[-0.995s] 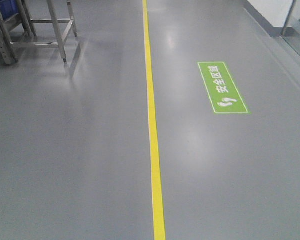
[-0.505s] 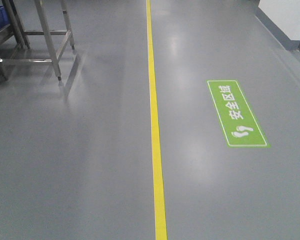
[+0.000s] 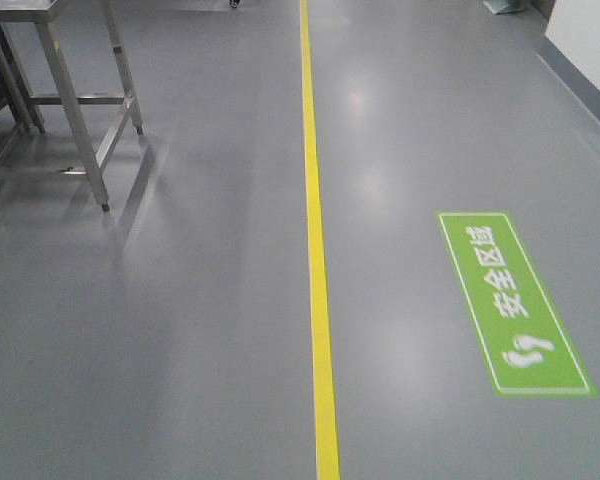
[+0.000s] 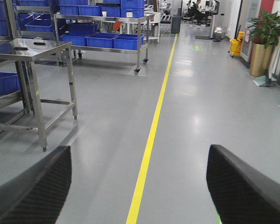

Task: Move and align brake pads A on conveyor
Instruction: 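Drive forward along the yellow floor line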

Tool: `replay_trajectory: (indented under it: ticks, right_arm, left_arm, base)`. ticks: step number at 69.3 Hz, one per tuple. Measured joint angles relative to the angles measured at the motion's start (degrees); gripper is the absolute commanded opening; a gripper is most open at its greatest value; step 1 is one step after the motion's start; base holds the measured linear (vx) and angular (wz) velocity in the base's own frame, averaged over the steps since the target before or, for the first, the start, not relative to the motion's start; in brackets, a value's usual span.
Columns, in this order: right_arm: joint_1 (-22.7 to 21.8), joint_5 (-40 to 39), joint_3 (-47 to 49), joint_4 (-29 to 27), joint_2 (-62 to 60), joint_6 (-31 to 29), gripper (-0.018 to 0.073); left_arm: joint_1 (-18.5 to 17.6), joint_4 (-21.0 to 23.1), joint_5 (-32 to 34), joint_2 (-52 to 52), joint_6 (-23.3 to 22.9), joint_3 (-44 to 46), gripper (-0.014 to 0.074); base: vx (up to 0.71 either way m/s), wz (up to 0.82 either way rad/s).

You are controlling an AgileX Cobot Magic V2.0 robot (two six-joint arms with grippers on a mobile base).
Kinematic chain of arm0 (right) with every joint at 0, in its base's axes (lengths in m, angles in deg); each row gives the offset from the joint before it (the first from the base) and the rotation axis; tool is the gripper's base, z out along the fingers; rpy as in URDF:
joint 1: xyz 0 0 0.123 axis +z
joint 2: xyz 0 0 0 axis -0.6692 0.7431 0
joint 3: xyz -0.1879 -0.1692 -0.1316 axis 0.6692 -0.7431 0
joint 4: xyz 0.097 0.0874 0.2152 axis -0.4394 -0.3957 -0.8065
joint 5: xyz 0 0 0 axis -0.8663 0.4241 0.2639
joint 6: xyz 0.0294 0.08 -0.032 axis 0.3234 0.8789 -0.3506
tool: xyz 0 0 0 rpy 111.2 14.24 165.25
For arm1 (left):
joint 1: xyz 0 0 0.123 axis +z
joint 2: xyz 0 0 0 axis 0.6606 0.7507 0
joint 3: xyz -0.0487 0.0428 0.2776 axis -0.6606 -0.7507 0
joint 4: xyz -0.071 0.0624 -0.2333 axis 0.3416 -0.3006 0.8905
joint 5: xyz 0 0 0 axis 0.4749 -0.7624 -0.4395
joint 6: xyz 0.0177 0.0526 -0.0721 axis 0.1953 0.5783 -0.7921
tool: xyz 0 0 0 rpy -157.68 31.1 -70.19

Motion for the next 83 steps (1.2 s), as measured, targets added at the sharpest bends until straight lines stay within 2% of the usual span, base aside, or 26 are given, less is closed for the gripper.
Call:
replay_trajectory:
  ticks: [83]
  right_arm:
    - [0.0,0.0,0.0,0.0,0.0,0.0,0.0563]
  left_arm:
    - [0.0,0.0,0.2,0.0,0.0,0.0,0.0388]
  base:
    - [0.78,-0.04]
